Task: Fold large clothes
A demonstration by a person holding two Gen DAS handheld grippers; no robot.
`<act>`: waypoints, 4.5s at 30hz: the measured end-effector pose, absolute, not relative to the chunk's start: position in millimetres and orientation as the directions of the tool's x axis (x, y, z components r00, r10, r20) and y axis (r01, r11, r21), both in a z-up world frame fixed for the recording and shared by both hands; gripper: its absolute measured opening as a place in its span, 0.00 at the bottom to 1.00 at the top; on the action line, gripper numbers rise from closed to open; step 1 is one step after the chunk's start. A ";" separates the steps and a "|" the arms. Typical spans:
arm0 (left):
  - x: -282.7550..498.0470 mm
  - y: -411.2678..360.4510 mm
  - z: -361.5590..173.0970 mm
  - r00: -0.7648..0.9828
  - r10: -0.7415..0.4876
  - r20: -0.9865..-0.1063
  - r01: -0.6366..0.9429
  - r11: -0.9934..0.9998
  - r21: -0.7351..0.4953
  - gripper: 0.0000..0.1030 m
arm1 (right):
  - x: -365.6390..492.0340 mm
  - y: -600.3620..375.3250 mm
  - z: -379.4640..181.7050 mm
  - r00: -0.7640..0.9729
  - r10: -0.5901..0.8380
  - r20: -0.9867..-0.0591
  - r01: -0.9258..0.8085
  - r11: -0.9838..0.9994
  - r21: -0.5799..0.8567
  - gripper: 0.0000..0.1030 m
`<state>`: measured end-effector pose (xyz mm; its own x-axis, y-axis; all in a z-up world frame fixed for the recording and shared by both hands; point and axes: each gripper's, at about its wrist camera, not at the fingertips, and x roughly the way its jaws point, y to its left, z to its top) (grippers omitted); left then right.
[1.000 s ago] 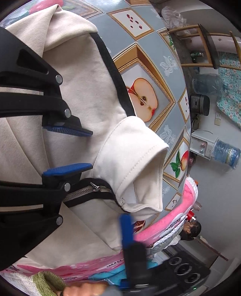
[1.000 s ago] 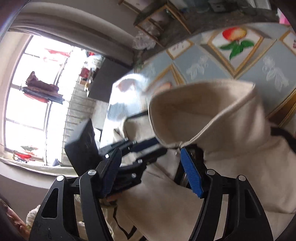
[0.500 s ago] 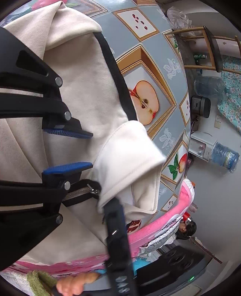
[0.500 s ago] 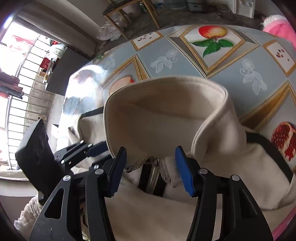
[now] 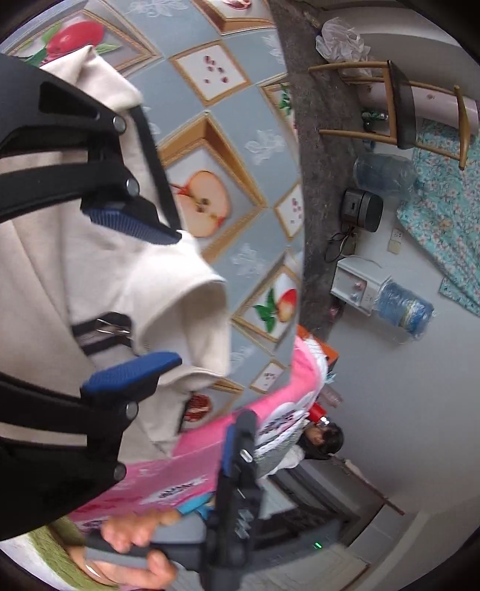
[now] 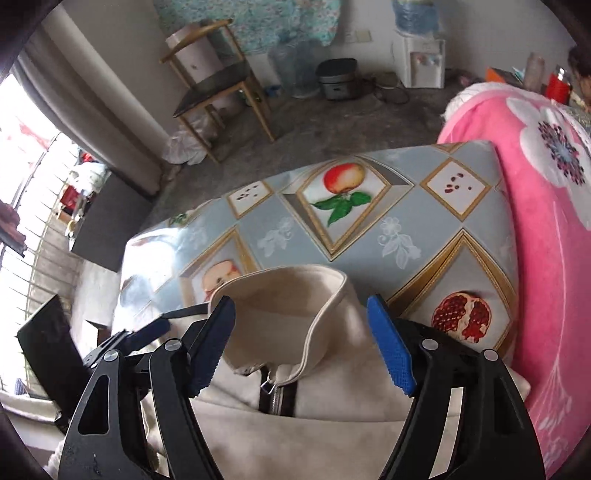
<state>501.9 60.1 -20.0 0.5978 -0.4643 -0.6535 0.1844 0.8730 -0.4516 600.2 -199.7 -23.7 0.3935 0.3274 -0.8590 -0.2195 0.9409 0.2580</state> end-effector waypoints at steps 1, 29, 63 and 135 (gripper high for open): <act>510.7 56.6 -18.2 0.597 -0.445 -0.667 0.166 0.882 -0.440 0.60 | 609.2 -198.4 -31.1 0.384 0.285 -0.878 -0.194 0.955 0.225 0.69; 458.1 25.8 -58.9 0.528 -0.307 -0.792 0.348 0.929 -0.128 0.06 | 481.6 -224.2 -87.0 0.477 0.091 -0.874 -0.229 0.973 -0.024 0.14; 465.8 8.6 -79.7 0.405 -0.412 -0.816 0.359 0.893 -0.273 0.10 | 450.8 -252.8 -22.1 0.516 0.500 -0.696 -0.387 0.861 0.331 0.36; 456.5 3.7 -92.3 0.496 -0.346 -0.796 0.400 0.905 -0.145 0.10 | 484.4 -206.8 -70.6 0.482 0.274 -0.832 -0.313 0.941 0.128 0.16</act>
<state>456.5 3.7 -92.3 0.4960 -0.3463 -0.7963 0.3997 0.9052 -0.1447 484.4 -206.8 -70.6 0.4820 0.2739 -0.8323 -0.3134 0.9409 0.1281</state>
